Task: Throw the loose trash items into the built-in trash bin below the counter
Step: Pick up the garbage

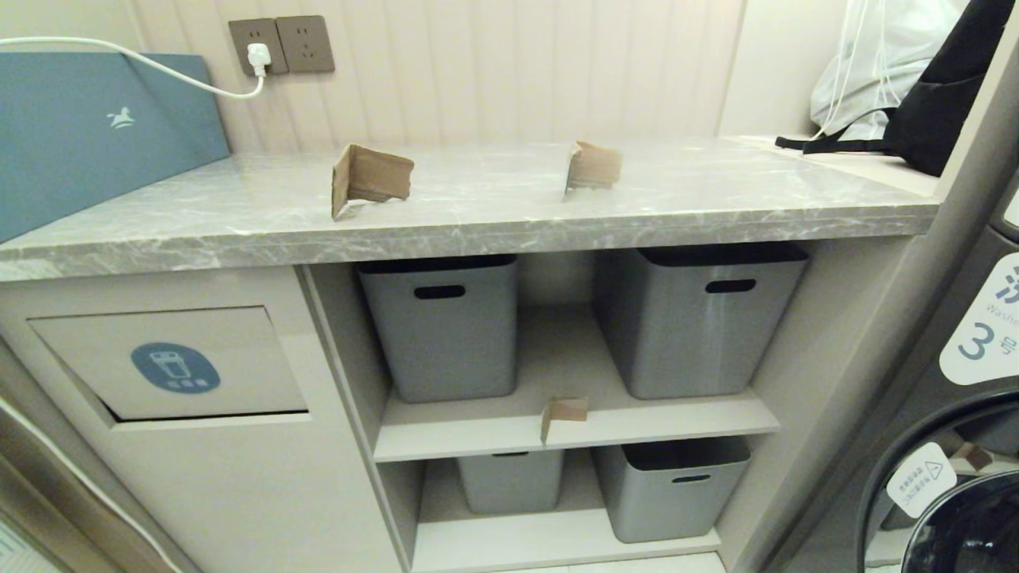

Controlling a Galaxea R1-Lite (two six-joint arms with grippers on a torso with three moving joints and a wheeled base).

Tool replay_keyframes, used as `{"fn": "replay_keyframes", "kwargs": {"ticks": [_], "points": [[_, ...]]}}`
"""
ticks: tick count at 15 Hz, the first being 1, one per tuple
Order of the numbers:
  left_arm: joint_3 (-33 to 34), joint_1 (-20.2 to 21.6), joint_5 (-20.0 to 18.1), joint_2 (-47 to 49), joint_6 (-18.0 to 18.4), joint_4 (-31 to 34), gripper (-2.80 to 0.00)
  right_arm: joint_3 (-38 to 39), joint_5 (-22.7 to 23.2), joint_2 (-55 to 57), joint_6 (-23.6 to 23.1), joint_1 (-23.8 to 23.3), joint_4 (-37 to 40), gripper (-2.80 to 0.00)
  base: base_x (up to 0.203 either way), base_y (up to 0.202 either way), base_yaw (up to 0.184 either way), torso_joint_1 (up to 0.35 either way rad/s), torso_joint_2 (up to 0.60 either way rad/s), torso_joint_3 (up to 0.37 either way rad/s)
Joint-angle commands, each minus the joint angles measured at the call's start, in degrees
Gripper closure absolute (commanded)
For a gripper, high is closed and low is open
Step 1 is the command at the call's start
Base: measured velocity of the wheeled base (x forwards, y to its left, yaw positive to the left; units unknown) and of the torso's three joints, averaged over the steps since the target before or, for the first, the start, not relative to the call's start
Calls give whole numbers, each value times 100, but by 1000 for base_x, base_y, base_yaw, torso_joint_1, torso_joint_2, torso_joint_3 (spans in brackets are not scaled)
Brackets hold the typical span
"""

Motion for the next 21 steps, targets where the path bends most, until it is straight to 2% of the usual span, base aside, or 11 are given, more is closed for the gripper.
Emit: {"fn": "replay_keyframes", "kwargs": {"ticks": [1, 3, 4, 6, 11, 16, 21], "points": [[3, 0, 9, 104, 13, 7, 0, 0, 1, -2, -1, 6, 0, 0, 0, 0, 0, 0, 0, 0], [-158, -6, -32, 594, 393, -123, 0, 0, 1, -2, -1, -2, 0, 0, 0, 0, 0, 0, 0, 0], [-304, -32, -182, 938, 650, -355, 0, 0, 1, -2, -1, 0, 0, 0, 0, 0, 0, 0, 0, 0], [-728, -202, -658, 1703, 875, -917, 0, 0, 1, -2, -1, -2, 0, 0, 0, 0, 0, 0, 0, 0], [-2309, -484, -1023, 3424, 984, -1633, 0, 0, 1, -2, -1, -2, 0, 0, 0, 0, 0, 0, 0, 0], [-3589, -514, -1053, 4511, 984, -1685, 0, 0, 1, -2, -1, -2, 0, 0, 0, 0, 0, 0, 0, 0], [-5638, -511, -1050, 6351, 1054, -1675, 0, 0, 1, -2, -1, -2, 0, 0, 0, 0, 0, 0, 0, 0]]}}
